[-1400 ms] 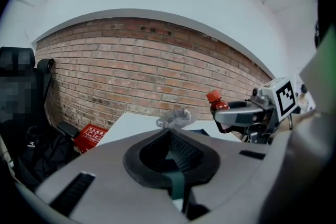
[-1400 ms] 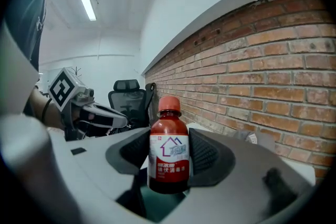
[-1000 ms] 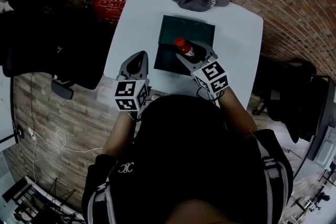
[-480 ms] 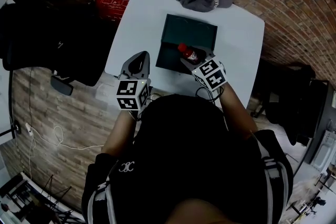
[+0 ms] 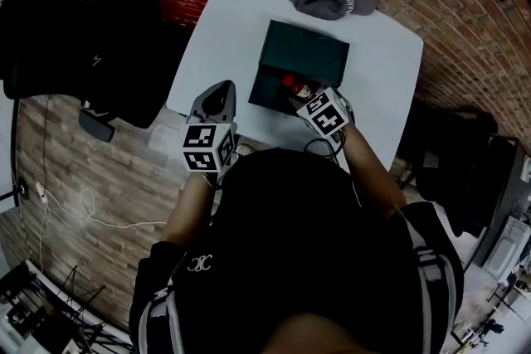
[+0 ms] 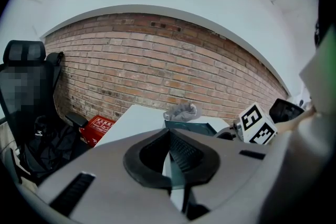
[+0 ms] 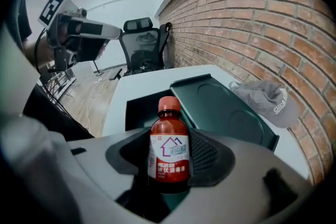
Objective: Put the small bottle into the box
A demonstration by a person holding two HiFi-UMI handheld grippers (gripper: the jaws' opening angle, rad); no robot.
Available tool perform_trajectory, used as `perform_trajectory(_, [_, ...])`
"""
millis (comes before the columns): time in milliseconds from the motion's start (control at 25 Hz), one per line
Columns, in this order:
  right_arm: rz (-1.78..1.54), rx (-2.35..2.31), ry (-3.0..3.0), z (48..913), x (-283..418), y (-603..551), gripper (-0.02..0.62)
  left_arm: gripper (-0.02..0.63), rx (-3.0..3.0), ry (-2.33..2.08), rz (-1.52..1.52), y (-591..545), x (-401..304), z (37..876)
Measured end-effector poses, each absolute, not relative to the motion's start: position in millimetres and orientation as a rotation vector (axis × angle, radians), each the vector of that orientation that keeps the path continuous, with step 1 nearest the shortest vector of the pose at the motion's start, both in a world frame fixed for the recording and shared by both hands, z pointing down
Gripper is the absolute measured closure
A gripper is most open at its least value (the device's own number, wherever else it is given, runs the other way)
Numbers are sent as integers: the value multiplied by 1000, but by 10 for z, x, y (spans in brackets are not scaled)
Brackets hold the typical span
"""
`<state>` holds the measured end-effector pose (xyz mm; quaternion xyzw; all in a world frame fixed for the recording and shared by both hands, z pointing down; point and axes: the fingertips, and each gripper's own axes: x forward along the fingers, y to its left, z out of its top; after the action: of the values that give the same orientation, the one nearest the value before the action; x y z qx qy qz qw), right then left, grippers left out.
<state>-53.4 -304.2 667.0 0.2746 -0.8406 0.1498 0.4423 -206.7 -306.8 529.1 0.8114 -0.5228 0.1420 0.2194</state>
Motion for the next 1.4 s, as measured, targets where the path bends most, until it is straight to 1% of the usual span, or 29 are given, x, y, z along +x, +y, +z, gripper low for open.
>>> perform_trajectory(480, [455, 554, -1967, 7141, -527, -2922, 370, 592, 2204, -1492, 400, -3059, -2160, 5285])
perform_trajectory(720, [378, 465, -1887, 7363, -538, -2823, 370, 592, 2172, -1526, 390, -3008, -2169, 5301])
perform_trajectory(1120, [386, 399, -1840, 7369, -561, -2837, 370, 592, 2176, -1533, 394, -2877, -2110, 5328])
perform_trajectory(1400, [382, 509, -1976, 6983, -621, -2927, 365, 592, 2208, -1560, 392, -2845, -2130, 5204])
